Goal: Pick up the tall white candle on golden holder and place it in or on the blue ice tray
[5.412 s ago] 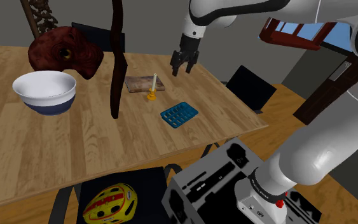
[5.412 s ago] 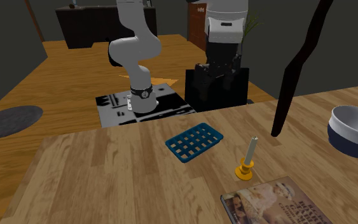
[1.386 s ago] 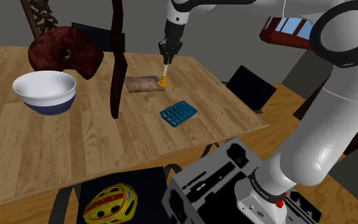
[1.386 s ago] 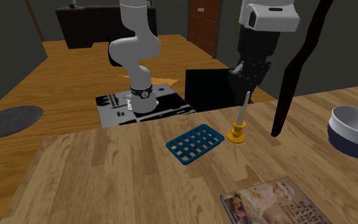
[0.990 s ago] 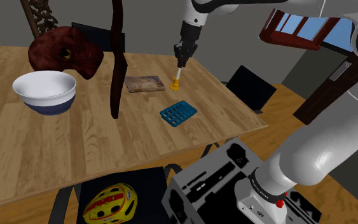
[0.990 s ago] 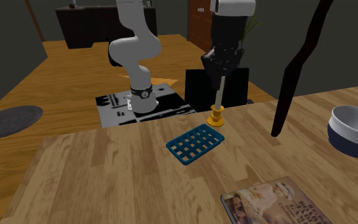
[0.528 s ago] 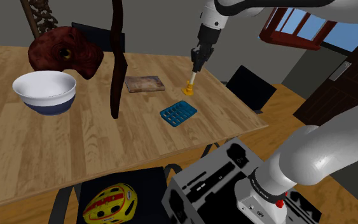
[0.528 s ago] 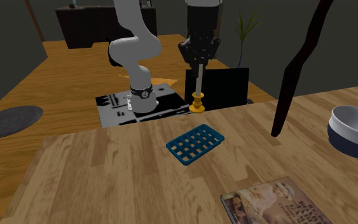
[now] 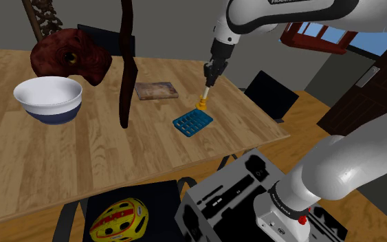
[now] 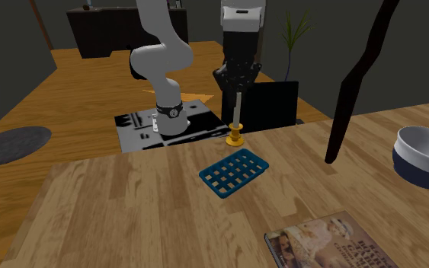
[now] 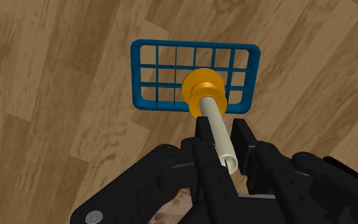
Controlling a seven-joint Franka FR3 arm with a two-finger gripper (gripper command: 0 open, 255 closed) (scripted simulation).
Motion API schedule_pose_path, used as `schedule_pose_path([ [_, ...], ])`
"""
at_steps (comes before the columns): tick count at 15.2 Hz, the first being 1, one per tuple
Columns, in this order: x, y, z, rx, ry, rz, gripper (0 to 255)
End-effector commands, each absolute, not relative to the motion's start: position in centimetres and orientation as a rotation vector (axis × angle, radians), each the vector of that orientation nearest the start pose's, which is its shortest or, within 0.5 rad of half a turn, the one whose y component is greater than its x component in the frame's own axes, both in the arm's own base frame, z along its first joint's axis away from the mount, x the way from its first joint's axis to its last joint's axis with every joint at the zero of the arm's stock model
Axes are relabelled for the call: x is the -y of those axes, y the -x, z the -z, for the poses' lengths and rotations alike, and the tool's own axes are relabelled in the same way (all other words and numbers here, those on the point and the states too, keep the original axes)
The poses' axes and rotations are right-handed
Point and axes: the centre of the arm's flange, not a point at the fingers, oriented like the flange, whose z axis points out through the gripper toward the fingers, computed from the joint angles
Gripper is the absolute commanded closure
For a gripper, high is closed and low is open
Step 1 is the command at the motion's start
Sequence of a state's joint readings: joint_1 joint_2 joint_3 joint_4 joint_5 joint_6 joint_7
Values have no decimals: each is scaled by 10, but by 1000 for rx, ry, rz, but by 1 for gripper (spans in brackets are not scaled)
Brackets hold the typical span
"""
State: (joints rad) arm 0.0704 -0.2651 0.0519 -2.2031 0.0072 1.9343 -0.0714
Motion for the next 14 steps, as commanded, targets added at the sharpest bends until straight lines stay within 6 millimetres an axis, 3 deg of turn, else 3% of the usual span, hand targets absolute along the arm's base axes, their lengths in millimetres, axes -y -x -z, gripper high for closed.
schedule_pose_path([
  [1,-59,-468,-480,297,3135,-6,255],
  [14,-59,-468,-413,297,3134,-6,255],
])
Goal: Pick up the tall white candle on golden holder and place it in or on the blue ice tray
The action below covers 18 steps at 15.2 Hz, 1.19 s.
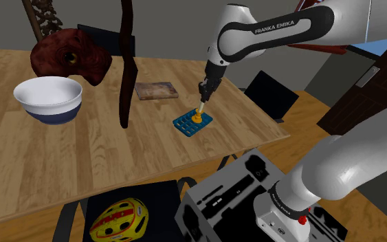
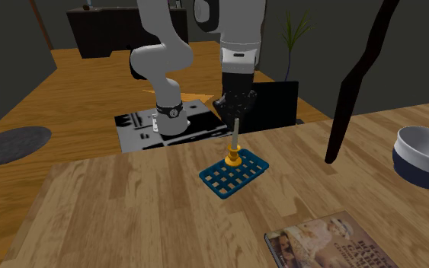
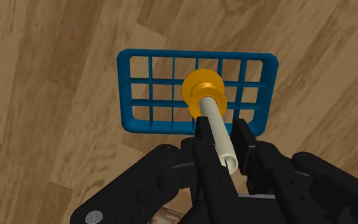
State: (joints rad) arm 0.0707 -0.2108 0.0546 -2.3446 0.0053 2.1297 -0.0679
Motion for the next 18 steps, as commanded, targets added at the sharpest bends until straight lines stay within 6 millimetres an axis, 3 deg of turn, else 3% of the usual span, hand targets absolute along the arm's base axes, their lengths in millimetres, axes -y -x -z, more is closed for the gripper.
schedule_pose_path([
  [1,-59,-468,-413,297,3135,-6,255],
  [7,-59,-468,-413,297,3135,-6,255],
  [8,-59,-468,-413,297,3135,-6,0],
  [13,-59,-468,-413,297,3135,-6,0],
  [17,-60,-468,-463,297,3135,-6,0],
  [18,-60,-468,-463,297,3135,-6,0],
])
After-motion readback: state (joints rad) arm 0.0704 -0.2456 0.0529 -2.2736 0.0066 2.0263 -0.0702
